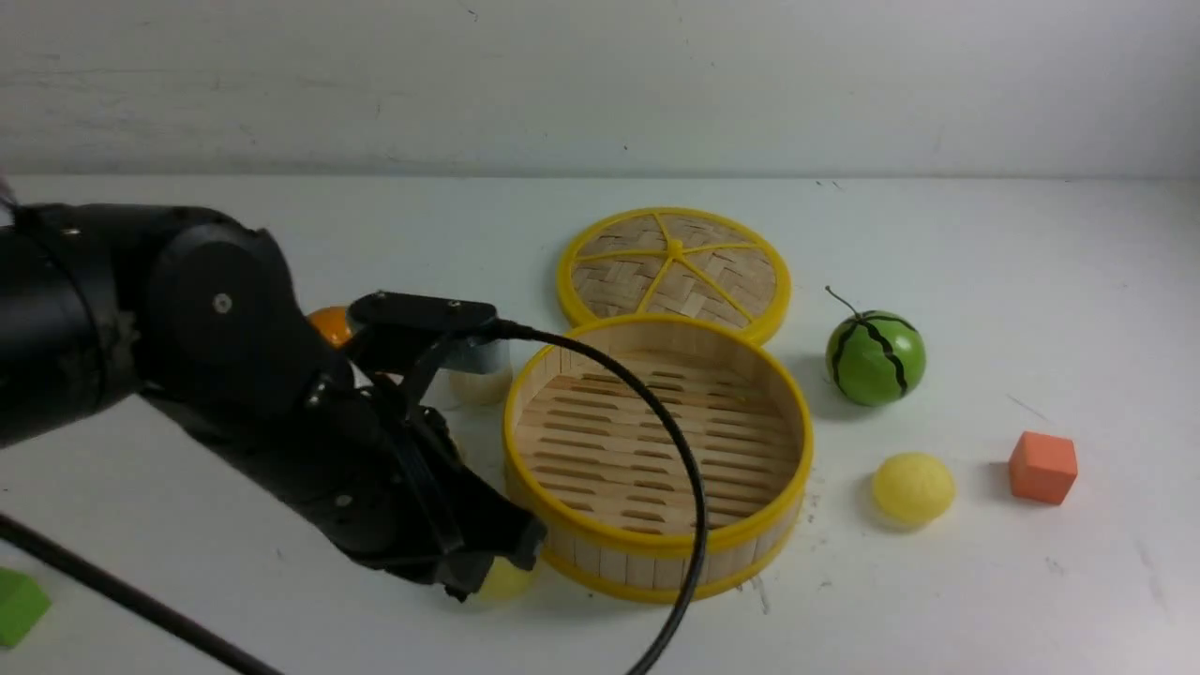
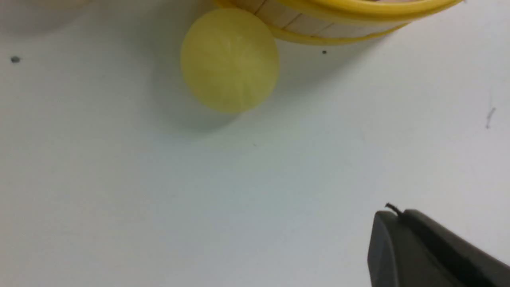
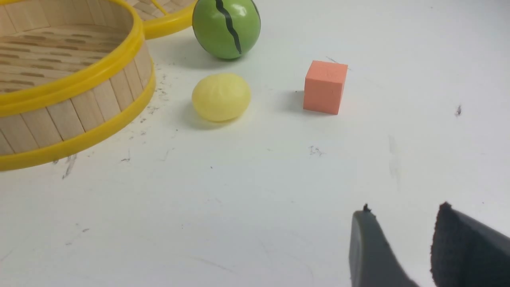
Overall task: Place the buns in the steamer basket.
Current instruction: Use the left arm to grab a steamed stuffed bun
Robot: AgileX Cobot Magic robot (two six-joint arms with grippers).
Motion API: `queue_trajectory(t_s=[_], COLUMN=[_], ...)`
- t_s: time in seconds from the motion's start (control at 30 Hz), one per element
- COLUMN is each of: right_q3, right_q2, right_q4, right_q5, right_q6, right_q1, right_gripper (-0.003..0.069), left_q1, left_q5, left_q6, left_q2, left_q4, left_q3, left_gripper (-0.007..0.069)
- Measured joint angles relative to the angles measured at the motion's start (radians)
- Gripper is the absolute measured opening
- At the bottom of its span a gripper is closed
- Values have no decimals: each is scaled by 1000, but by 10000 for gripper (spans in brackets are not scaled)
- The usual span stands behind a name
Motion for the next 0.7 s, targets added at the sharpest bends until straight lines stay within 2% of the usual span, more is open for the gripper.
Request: queue_trajectory(t_s=[0.33,0.47,0.7], right_q3=[0,0,0], right_q2=[0,0,0], right_q4=[1,1,1], right_q5=[0,0,0], right_q6=[0,0,0], right_q1=[0,0,0], right_gripper=[241,241,241], left_q1=[-12,-12,-12], left_q5=[51,70,48], left_q6=[-21,-21,-21], left_q2=[203,272,308], left_q4=[117,143,185], left_q3=[-180,-218,-221], left_gripper=[12,107,220])
